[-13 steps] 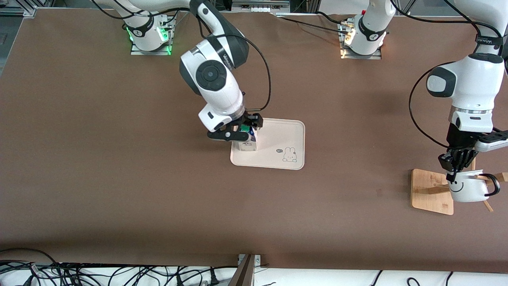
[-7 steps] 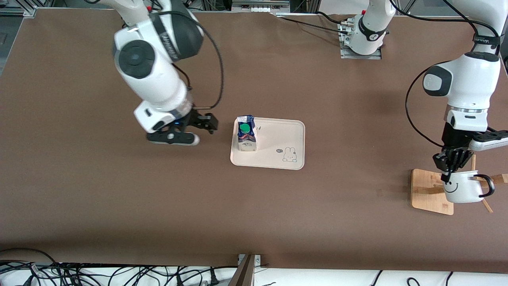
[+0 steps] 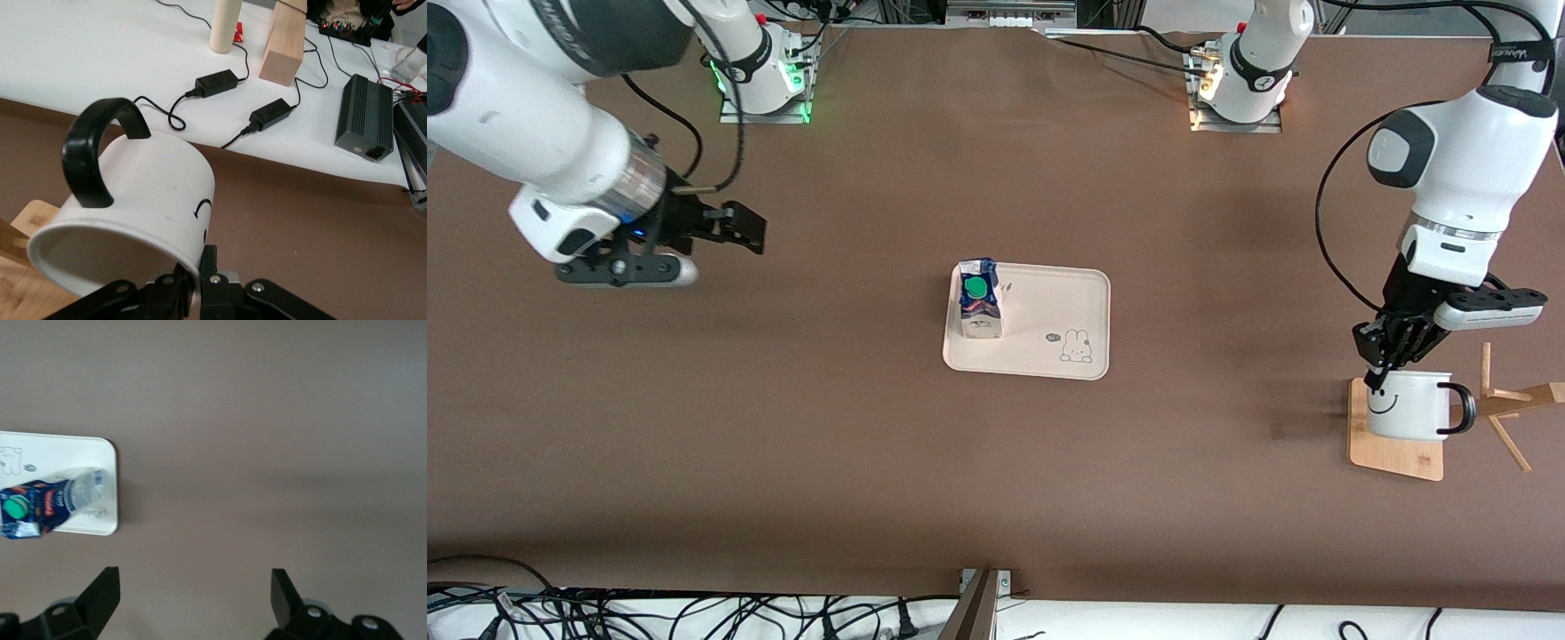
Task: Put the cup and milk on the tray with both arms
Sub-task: 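Open the right gripper and withdraw while the left gripper lifts the mug, then carry the white mug to the tray and set it down with the left gripper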
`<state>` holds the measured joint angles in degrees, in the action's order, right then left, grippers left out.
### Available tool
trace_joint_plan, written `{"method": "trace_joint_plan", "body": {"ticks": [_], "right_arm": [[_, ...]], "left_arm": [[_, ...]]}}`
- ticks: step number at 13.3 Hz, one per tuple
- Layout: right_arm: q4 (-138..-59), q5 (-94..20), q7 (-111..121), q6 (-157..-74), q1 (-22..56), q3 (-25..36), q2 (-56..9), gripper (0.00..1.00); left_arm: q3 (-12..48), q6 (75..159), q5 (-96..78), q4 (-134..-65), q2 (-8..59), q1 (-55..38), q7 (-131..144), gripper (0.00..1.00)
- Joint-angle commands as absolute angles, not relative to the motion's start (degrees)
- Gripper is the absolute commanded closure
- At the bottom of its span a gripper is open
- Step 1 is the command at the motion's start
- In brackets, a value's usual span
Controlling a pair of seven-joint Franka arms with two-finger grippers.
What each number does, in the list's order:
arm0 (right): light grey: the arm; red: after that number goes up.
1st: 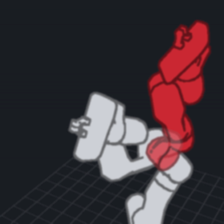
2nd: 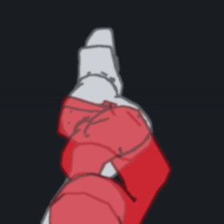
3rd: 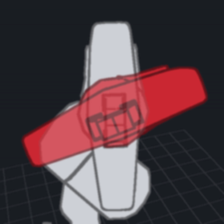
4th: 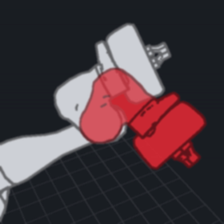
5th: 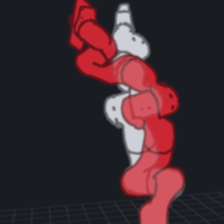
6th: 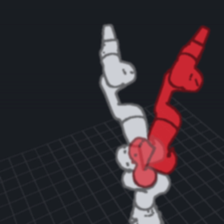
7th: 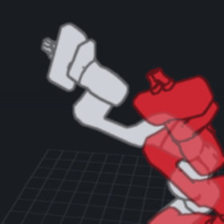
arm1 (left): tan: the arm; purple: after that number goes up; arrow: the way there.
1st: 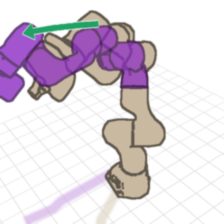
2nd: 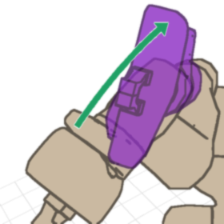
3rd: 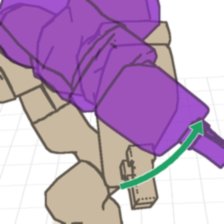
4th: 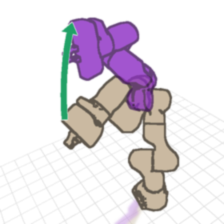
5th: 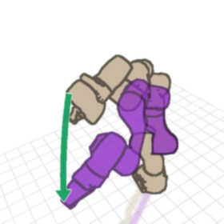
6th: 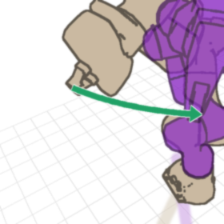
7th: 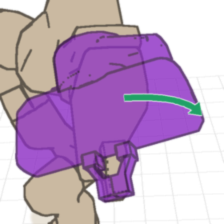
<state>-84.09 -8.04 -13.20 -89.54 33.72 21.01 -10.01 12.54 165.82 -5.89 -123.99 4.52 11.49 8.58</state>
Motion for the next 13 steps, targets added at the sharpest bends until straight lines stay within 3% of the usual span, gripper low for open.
{"method": "trace_joint_plan", "body": {"ticks": [1,3,4,6,10,13], "right_arm": [[-94.37,-3.7,-10.12,-90.26,14.93,2.8,0.85,0.0],[-97.37,-3.34,-3.56,-90.61,7.5,-0.17,3.33,0.0],[-97.99,-3.34,-1.25,-90.96,6.51,0.0,3.86,0.0],[-97.65,-3.16,-0.97,-90.97,6.59,0.18,3.61,0.0],[-96.59,0.0,-1.58,-91.23,6.59,0.09,2.47,0.0],[-94.48,0.09,-1.58,-91.41,6.68,0.09,1.41,0.0]], "left_arm": [[14.49,149.14,-6.42,-118.24,2.82,11.78,7.64,1.0],[15.55,133.68,-6.42,-110.43,4.38,11.6,9.05,1.0],[16.69,123.59,-6.24,-105.78,6.13,11.43,8.62,1.0],[20.02,111.15,-5.8,-96.72,11.66,9.33,6.08,1.0],[20.22,96.27,-2.64,-80.47,25.62,2.67,6.32,1.0],[19.07,96.24,-2.99,-78.22,31.54,-3.24,13.59,1.0]]}}
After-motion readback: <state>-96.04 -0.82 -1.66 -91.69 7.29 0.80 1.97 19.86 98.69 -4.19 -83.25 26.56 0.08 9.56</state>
